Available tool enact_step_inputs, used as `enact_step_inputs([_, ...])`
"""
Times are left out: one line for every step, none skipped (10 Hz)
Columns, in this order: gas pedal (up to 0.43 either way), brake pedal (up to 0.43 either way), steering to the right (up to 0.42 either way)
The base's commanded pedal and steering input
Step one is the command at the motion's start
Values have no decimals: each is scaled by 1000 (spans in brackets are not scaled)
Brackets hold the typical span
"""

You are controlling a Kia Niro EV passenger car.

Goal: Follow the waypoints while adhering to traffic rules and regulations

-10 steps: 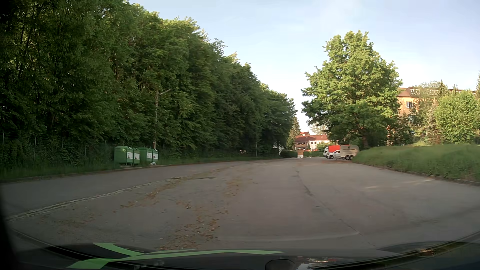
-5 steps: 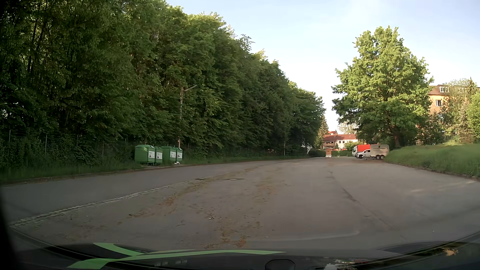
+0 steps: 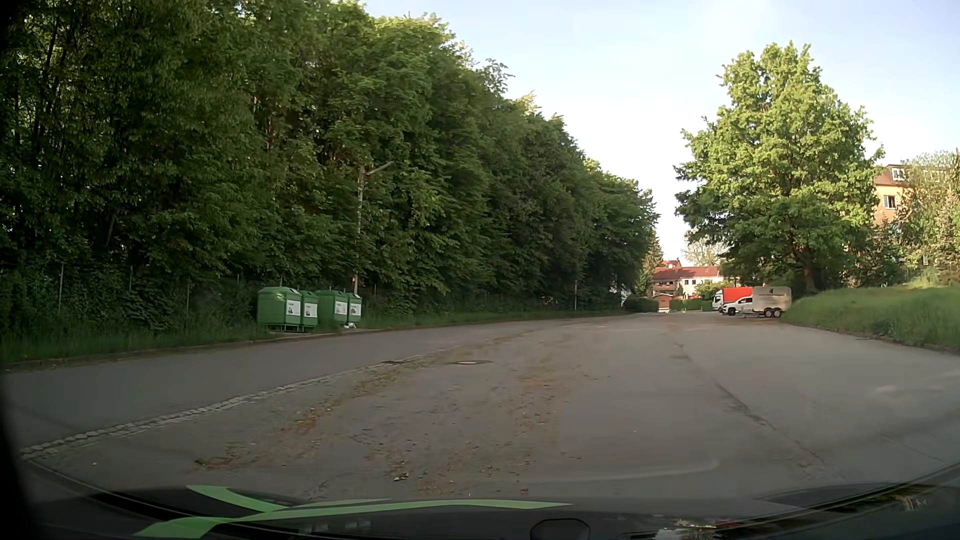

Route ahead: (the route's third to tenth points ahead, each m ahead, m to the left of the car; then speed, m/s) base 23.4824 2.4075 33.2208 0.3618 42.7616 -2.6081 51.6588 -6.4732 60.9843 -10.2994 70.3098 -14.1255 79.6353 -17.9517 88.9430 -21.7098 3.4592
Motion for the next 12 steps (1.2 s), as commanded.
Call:
enact_step_inputs([157,0,36])
enact_step_inputs([157,0,40])
enact_step_inputs([157,0,41])
enact_step_inputs([157,0,41])
enact_step_inputs([157,0,41])
enact_step_inputs([157,0,41])
enact_step_inputs([157,0,41])
enact_step_inputs([157,0,41])
enact_step_inputs([169,0,41])
enact_step_inputs([220,0,42])
enact_step_inputs([228,0,43])
enact_step_inputs([228,0,46])
